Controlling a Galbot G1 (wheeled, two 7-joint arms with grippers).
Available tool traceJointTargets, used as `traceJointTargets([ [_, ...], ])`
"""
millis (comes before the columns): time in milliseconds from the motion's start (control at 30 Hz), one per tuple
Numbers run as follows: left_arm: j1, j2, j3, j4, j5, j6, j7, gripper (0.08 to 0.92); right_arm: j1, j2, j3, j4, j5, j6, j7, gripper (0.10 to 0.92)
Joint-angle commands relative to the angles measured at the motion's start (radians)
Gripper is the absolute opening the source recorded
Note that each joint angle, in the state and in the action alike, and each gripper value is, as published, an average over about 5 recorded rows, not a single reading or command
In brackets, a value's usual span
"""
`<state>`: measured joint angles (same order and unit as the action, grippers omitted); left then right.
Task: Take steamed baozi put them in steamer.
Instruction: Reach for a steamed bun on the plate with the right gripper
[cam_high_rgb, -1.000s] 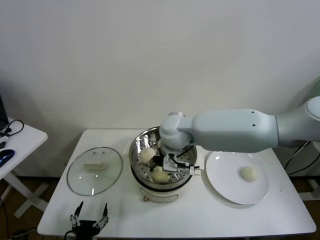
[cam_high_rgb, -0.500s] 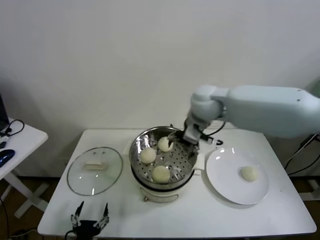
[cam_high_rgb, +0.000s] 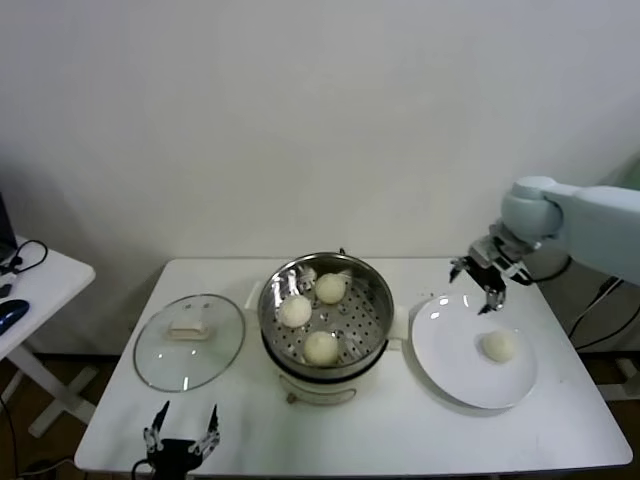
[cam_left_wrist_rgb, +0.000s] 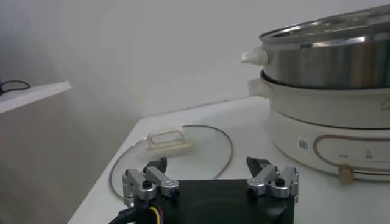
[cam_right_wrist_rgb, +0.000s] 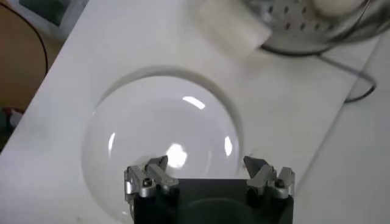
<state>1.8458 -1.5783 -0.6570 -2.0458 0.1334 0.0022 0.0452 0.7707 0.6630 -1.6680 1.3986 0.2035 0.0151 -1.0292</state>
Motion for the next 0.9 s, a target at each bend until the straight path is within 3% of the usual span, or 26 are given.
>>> traceJointTargets([
  [33,0.005,0.004,-0.003,0.000,0.003,0.002,0.001,0.823,-0.367,-0.139,0.226,-0.156,-0.138,-0.105,0.019,0.823],
  [300,0.019,0.006,-0.015,-0.002,0.010,0.003,0.000,0.823,-0.576,-0.085,0.432,-0.283,-0.232,-0.108,0.033,0.823],
  [900,0.023,0.001,-0.023,-0.001,0.016,0.007,0.001,0.823,-0.710,-0.017,0.597,-0.333,-0.276,-0.112,0.054,0.823],
])
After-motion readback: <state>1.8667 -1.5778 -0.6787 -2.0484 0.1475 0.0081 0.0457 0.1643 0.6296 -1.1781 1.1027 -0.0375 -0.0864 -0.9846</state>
